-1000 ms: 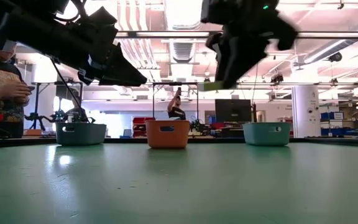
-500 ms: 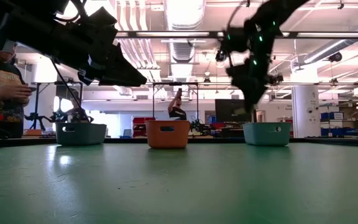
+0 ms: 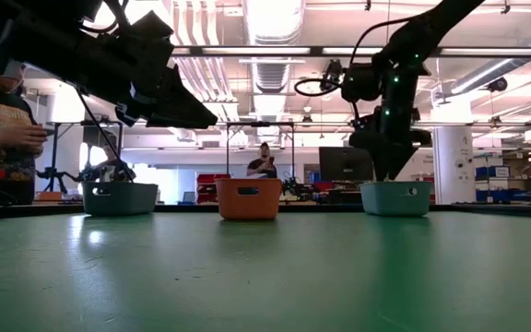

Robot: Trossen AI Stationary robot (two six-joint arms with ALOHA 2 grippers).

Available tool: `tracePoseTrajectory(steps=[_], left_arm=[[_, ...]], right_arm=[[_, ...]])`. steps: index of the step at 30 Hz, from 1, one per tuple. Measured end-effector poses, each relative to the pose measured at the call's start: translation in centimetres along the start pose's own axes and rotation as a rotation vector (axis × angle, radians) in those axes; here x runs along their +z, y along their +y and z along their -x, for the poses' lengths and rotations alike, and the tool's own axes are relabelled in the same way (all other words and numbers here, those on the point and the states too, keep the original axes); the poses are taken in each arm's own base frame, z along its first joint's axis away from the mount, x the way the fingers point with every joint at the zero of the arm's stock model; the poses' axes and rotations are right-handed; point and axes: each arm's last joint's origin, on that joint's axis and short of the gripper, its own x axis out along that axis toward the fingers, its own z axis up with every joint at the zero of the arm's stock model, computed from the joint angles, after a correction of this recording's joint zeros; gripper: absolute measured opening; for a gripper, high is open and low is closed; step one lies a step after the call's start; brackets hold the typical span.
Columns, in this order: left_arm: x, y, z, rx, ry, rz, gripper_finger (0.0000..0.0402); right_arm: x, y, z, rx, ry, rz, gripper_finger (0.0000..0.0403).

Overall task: Sort & place blocks by color
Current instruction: Put the yellow wooden block into the green bin, then return to Home Position

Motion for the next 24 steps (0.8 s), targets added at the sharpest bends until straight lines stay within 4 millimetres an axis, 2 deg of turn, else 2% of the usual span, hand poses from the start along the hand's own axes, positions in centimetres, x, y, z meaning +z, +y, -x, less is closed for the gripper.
tracePoseTrajectory(steps=[7, 12, 15, 18, 24], left_arm=[[0.0, 0.0, 0.0, 0.000, 0.000, 0.000, 0.0151], [0.0, -0.1, 0.2, -0.012, 0.003, -0.044, 0.0151], [0.4, -0.2, 1.2, -0.064, 0.016, -0.135, 0.0151], [0.8, 0.1, 2.1, -0.096, 0.018, -0.148, 0.0151], [1.6, 1.3, 4.4, -0.223, 0.018, -0.198, 0.0150]], right_arm=[[0.2, 0.0, 0.8, 0.022, -0.015, -0.024, 0.0194], [-0.4, 1.2, 3.2, 0.102, -0.085, -0.009, 0.0192], [-1.7, 2.6, 4.7, 0.161, -0.173, 0.055, 0.0188], [-3.5, 4.1, 6.1, 0.247, -0.311, 0.135, 0.0183], [-8.2, 6.3, 7.5, 0.478, -0.574, 0.390, 0.0173]])
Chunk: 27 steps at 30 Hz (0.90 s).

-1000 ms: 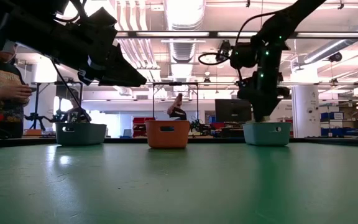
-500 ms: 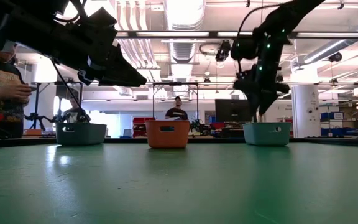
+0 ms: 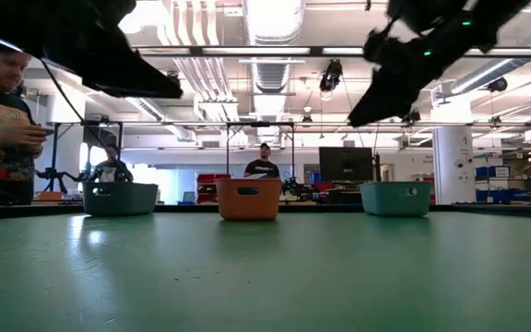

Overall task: Sort & place blocks by color
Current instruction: Return to Home Position

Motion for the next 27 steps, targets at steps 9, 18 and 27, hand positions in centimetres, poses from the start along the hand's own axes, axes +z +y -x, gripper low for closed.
tracePoseTrajectory(steps=[9, 18, 27], left_arm=[[-1.8, 3.0, 4.1, -0.010, -0.118, 0.006, 0.0150], [-4.2, 5.3, 7.1, -0.015, -0.269, 0.094, 0.0150], [-5.7, 6.3, 8.4, -0.014, -0.286, 0.098, 0.0150]], right_arm=[[-5.2, 2.1, 2.1, 0.210, -0.351, 0.179, 0.0171], [-8.3, 1.0, 4.1, 0.197, -0.483, 0.205, 0.0171], [-9.5, 0.4, 6.0, 0.190, -0.495, 0.226, 0.0171]])
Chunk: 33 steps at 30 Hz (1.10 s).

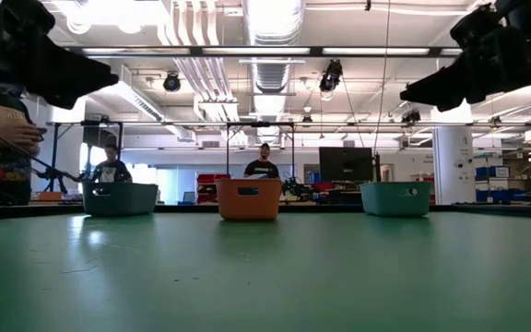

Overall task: Sort & place blocks by color
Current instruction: Return to Home Position

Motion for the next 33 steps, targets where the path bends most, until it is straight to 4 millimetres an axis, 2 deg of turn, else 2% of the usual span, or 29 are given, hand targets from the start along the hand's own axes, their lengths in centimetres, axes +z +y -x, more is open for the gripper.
tracePoseTrajectory(steps=[9, 14, 33], left_arm=[[-0.2, 0.8, 1.1, 0.006, -0.027, 0.017, 0.0150], [-0.6, 0.7, 1.0, 0.007, -0.008, 0.011, 0.0150], [-0.8, 0.6, 0.9, 0.008, 0.001, 0.031, 0.0150]], right_arm=[[0.4, -0.1, 2.0, -0.008, -0.065, 0.007, 0.0171], [0.5, -0.1, 2.7, -0.011, -0.088, 0.006, 0.0171], [-1.6, 0.1, 3.5, -0.018, -0.158, 0.041, 0.0171]])
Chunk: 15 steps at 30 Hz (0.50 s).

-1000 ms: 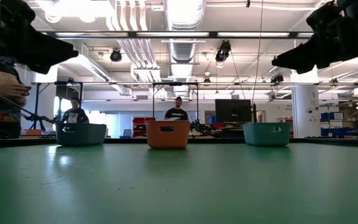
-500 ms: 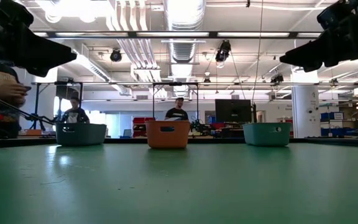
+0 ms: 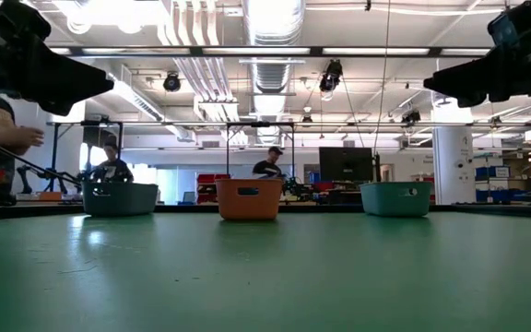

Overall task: Sort & place blocks by color
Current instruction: Return to Home Position

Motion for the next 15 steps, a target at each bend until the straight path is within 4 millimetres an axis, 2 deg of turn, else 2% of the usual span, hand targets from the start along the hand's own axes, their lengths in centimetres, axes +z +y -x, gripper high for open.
tracePoseTrajectory(steps=[5, 15], left_arm=[[-0.02, -0.01, -0.02, 0.000, -0.001, 0.000, 0.0150], [0.00, -0.03, -0.04, 0.000, -0.013, 0.008, 0.0150]], right_arm=[[-0.72, 0.11, 0.23, -0.002, -0.022, 0.011, 0.0171], [-0.82, 0.13, 0.31, -0.006, -0.042, 0.028, 0.0171]])
